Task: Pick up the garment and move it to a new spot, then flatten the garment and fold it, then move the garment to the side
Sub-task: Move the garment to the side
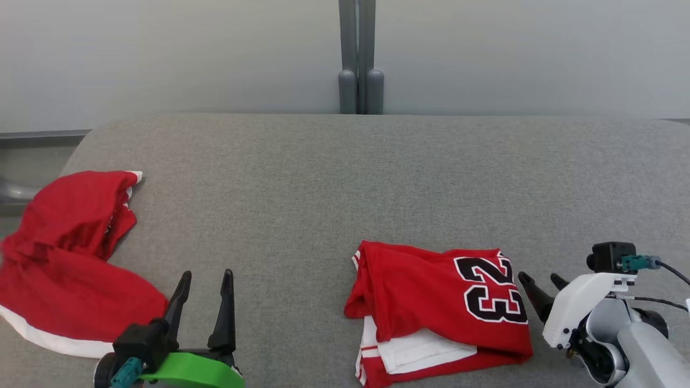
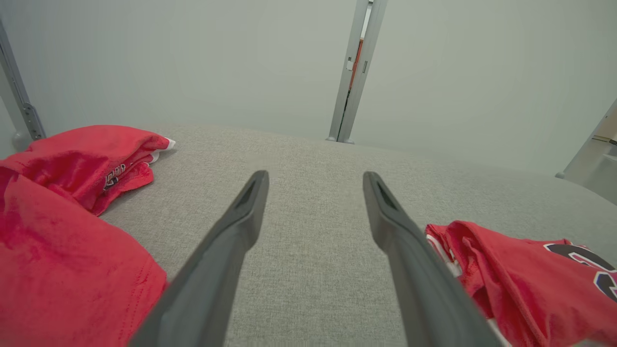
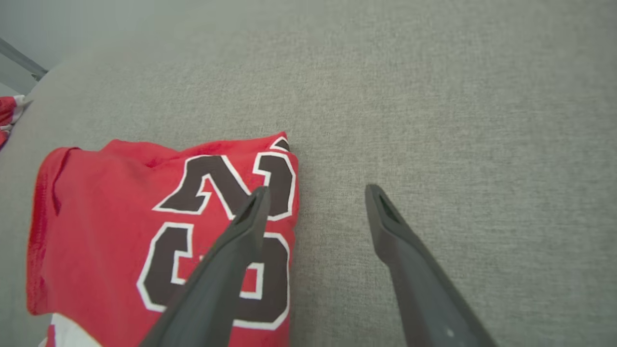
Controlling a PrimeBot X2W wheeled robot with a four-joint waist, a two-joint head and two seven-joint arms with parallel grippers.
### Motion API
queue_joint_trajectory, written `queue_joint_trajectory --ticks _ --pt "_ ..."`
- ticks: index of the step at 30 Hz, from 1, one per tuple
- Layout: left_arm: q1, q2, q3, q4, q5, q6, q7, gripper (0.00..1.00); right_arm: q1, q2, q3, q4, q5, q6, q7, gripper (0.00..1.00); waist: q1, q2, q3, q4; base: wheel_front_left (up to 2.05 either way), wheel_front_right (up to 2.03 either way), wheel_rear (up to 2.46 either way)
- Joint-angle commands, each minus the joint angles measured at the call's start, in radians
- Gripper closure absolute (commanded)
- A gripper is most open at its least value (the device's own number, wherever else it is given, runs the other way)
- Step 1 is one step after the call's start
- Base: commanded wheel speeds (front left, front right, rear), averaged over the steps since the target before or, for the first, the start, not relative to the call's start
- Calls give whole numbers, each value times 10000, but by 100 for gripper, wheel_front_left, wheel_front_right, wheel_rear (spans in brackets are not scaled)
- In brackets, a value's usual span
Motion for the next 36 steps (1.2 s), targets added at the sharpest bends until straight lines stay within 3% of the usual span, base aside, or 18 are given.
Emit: queue_joint_trajectory --ticks 1,10,11,12,13,22,30,36 --pt "-173 25 18 57 42 -61 -28 0 -186 123 -66 299 229 -4 311 0 0 -1 109 411 0 0 0" --pt "-332 56 -104 304 40 -130 -28 0 -107 435 384 1372 1129 -1 1638 0 0 -1 241 939 0 0 0" --pt "-337 59 -104 316 38 -124 -28 0 -70 423 476 1317 1246 -1 1616 37 0 -1 239 943 0 0 0" --pt "-335 60 -101 321 35 -114 -28 0 -55 393 544 1245 1318 -1 1526 57 0 -1 237 936 0 0 0" --pt "-321 72 -96 333 29 -104 -28 0 -50 351 633 1163 1398 -1 1402 100 0 -1 230 909 0 0 0" --pt "-390 82 -261 157 125 -127 -28 0 -806 -320 1120 669 1543 -4 -35 100 0 -1 153 28 0 0 0" --pt "-650 -91 -680 -21 264 -209 -17 0 -1654 -1001 1695 605 1675 -4 -195 100 0 -1 256 -1536 0 0 0" --pt "-837 -185 -927 -95 341 -227 -14 0 -2194 -1094 2037 474 1906 -4 -443 100 0 -1 519 -2818 0 0 0"
